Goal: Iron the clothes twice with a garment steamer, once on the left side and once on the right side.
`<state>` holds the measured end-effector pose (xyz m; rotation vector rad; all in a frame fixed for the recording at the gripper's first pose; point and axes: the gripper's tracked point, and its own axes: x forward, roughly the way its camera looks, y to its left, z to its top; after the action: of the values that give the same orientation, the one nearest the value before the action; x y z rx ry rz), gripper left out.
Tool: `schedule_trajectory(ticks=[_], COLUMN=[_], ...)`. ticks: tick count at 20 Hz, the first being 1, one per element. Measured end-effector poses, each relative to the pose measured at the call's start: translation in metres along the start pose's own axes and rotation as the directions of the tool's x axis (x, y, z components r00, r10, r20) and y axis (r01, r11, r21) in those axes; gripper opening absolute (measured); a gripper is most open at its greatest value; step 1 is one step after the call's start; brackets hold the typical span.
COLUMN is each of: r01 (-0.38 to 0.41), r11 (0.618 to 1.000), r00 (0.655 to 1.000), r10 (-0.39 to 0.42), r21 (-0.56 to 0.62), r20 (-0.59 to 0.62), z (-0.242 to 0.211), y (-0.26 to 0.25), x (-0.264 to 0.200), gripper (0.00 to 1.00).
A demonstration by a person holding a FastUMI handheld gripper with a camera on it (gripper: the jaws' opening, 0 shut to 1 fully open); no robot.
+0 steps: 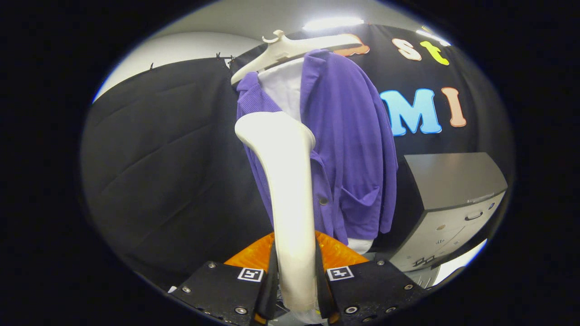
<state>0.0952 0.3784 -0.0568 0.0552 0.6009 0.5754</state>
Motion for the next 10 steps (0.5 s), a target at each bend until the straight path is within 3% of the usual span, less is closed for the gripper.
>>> schedule_trajectory(ticks=[10], r01=[0.137], r11=[0.982], r00=[0.981], r10=[-0.117], r21=[-0.133], r20=[0.153], z=[0.064], y=[0.06], x=[0.065], gripper=[0.36])
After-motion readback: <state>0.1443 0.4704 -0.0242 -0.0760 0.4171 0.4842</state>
